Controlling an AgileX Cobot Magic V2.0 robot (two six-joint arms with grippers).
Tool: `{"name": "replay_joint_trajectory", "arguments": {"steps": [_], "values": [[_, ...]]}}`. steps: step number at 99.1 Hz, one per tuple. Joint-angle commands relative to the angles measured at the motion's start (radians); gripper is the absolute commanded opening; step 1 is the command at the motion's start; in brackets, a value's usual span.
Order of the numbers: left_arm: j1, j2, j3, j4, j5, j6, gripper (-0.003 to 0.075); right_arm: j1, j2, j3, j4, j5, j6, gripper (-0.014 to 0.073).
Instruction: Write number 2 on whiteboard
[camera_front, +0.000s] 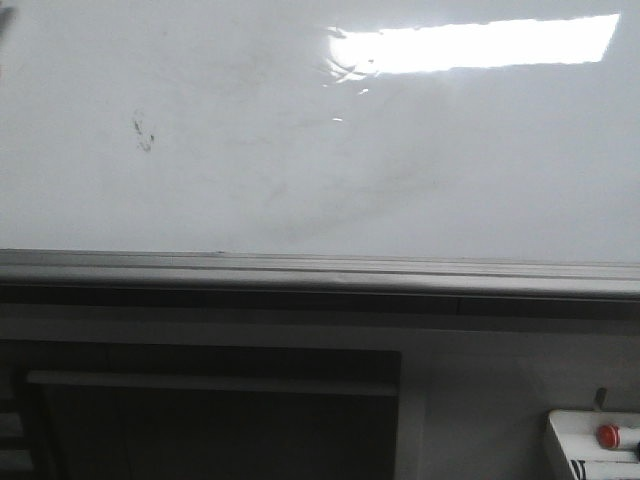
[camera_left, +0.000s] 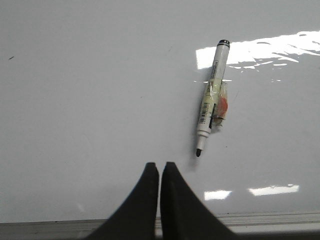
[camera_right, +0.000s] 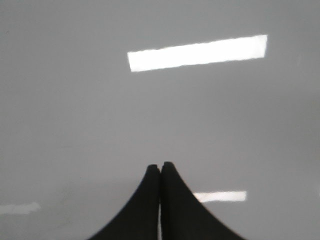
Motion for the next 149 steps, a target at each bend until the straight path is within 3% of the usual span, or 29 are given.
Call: {"name": "replay_joint_trajectory", "arguments": {"steps": [1, 36, 59, 98, 149], "values": [[-0.001, -0.028, 0.029, -0.007, -0.079, -0.007, -0.0018, -0.005, -0.018, 0.028, -0.01, -0.084, -0.003, -0.0072], [-0.001, -0.028, -0.04, -0.156, -0.07, -0.015, -0.0018, -0.005, -0.018, -0.034, 0.03, -0.044, -0.001, -0.0072], [-0.001, 0.025, -0.288, -0.202, 0.111, -0.013, -0.0018, 0.025, 0.024, -0.307, 0.085, 0.247, -0.001, -0.0072], [-0.001, 0.328, -0.634, -0.08, 0.415, -0.006, -0.0018, 0.106, 0.33, -0.636, 0.085, 0.629, -0.102, -0.0072], [-0.001, 0.429, -0.647, -0.091, 0.441, -0.006, -0.0018, 0.106, 0.408, -0.642, 0.085, 0.653, -0.102, -0.0072]]}}
